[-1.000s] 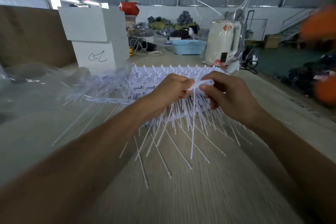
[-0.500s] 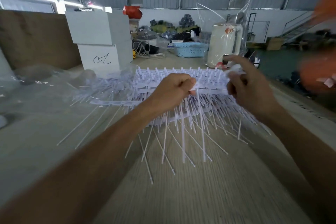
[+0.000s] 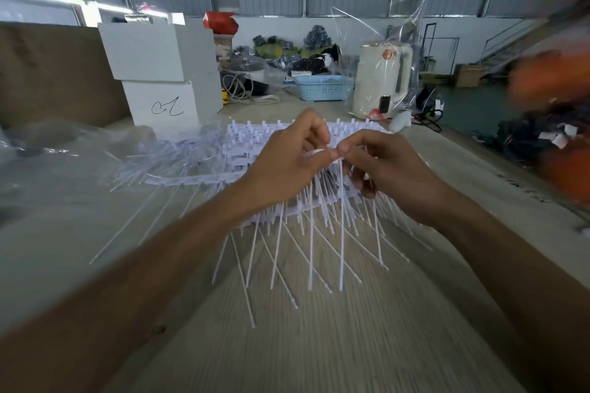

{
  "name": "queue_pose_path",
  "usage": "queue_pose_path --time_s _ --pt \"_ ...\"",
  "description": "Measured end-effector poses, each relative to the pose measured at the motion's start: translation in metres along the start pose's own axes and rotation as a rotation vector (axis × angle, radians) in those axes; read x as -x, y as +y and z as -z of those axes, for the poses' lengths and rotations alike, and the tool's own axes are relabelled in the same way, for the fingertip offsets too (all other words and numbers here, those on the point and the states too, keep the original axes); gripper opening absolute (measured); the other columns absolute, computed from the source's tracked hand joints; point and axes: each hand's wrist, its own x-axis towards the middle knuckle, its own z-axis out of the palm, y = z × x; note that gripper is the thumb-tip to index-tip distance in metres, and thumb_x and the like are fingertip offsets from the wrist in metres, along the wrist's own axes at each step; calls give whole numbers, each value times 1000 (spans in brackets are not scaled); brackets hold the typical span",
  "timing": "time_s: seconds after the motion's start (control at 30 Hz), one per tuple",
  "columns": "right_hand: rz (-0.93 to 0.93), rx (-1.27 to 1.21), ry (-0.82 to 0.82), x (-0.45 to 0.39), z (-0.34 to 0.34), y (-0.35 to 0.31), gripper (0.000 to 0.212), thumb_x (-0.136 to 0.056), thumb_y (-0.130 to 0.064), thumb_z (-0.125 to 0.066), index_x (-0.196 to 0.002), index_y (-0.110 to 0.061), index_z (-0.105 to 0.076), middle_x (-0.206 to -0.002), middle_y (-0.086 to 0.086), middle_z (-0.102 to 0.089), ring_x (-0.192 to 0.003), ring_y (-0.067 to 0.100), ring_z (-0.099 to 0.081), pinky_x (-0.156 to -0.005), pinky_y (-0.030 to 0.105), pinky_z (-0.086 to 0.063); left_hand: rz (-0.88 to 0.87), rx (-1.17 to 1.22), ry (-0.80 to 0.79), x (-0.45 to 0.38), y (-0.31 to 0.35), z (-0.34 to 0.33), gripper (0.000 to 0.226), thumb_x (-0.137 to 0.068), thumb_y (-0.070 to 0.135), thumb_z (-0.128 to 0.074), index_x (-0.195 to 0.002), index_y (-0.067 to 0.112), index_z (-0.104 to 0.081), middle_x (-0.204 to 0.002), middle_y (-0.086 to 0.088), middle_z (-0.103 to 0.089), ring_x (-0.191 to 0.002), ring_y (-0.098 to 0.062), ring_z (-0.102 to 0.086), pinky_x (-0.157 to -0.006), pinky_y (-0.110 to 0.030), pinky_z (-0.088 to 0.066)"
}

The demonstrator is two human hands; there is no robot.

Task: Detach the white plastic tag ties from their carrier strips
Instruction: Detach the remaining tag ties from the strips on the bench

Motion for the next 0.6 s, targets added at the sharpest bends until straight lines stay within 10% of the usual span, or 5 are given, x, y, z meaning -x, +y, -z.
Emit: queue_pose_path --time_s 0.17,0.37,0.6 --pt "-7 -14 -97 3 -1 2 11 -86 -14 -75 -93 -6 -74 -70 9 -60 -56 14 -52 -48 24 -42 -1 13 14 21 -20 1 14 -95 28 -67 -103 21 -58 -90 9 -65 -84 -3 -62 -74 -20 -49" --pt "-40 -157 68 1 1 0 8 -89 0 -70 -96 1 -71 -65 3 -58 -53 14 -51 -45 24 -40 39 -103 -16 30 -28 16 20 -102 37 -52 -87 28 -61 -68 -2 -63 -55 -12 -54 -55 -32 -42" --pt "-227 -110 -67 6 -8 2 12 -88 -24 -74 -97 -16 -78 -78 6 -60 -61 12 -53 -49 22 -41 1 -172 -18 30 -13 17 18 -102 22 -54 -90 13 -64 -65 9 -55 -56 2 -47 -55 -18 -31"
